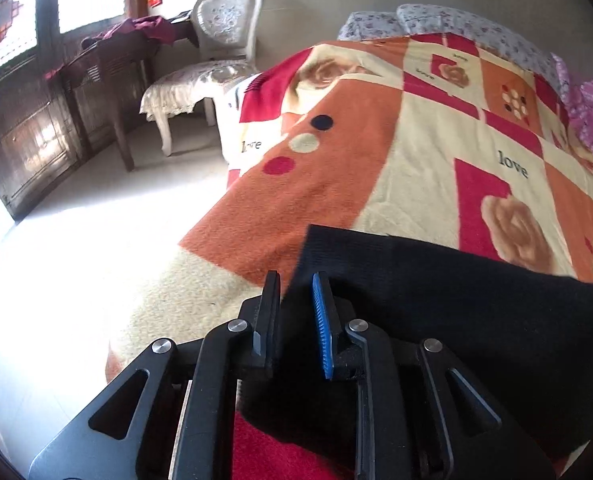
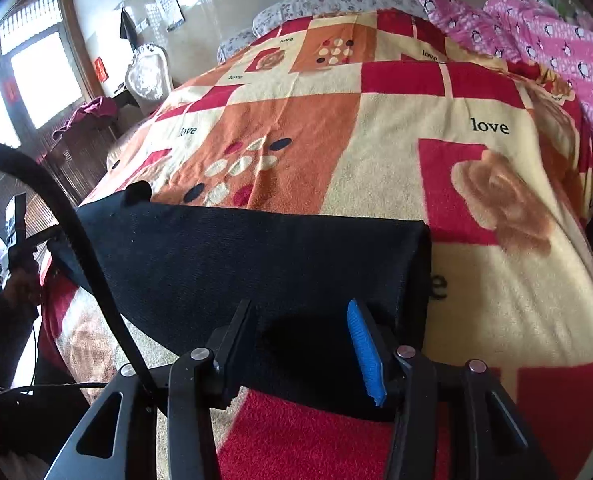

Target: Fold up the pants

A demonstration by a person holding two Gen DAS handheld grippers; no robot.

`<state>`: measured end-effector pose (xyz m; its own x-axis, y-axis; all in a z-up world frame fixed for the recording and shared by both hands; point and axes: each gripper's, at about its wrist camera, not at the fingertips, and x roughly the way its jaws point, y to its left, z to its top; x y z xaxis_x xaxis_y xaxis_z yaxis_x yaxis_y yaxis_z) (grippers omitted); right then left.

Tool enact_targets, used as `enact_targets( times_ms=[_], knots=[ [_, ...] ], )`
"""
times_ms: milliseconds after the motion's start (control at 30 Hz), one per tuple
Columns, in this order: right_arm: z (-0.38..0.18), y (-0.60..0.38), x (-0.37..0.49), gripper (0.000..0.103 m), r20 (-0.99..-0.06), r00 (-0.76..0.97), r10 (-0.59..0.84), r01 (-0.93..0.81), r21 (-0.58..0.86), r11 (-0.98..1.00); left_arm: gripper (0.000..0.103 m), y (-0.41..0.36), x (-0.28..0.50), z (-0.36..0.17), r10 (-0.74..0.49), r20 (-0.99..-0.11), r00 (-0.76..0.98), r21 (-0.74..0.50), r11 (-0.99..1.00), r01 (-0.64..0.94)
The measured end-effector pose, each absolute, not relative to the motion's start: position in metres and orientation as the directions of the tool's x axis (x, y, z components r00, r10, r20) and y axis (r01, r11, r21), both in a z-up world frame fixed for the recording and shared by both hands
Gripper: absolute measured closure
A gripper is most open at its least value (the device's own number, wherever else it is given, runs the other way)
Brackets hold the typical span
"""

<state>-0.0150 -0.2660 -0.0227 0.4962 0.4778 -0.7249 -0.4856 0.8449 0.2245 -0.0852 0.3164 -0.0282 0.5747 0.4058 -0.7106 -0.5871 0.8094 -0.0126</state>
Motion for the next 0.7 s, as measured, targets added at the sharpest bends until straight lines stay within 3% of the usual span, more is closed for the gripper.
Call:
enact_targets(
  times_ms=[133,233,300,400,433,600,700],
  knots=[
    [-0.023,-0.259,-0.026,0.049,-0.725,0.510,0.463,-0.500,0.188,0.845,0.086,0.301,-0.103,0.000,0.370,-0.649,0.665,-0.109,0.820,-0.562],
    [-0.022,-0.257,-0.024,0.045,-0.723,0.512,0.464,-0.505,0.184,0.843,0.086,0.261,-0.096,0.011,0.266,-0.613,0.744,-0.122,0.899,-0.421],
    [-0.021,-0.254,-0.020,0.045,-0.722,0.511,0.466,-0.505,0.186,0.843,0.086,0.243,-0.084,0.002,0.245,-0.626,0.741,-0.076,0.926,-0.371],
    [-0.020,-0.260,-0.019,0.045,-0.716,0.491,0.495,-0.509,0.225,0.831,0.084,0.259,-0.067,-0.034,0.279,-0.715,0.640,-0.047,0.895,-0.443],
    [-0.020,-0.264,-0.018,0.045,-0.712,0.484,0.508,-0.505,0.246,0.827,0.084,0.261,-0.073,-0.033,0.272,-0.682,0.679,-0.075,0.897,-0.435],
    [-0.013,-0.294,-0.025,0.046,-0.720,0.474,0.506,-0.465,0.282,0.839,0.085,0.260,-0.081,-0.021,0.277,-0.692,0.667,-0.061,0.898,-0.436],
    [0.004,-0.304,-0.018,0.046,-0.698,0.526,0.486,-0.415,0.288,0.863,0.085,0.240,-0.080,0.002,0.207,-0.652,0.729,-0.128,0.918,-0.375]
  ],
)
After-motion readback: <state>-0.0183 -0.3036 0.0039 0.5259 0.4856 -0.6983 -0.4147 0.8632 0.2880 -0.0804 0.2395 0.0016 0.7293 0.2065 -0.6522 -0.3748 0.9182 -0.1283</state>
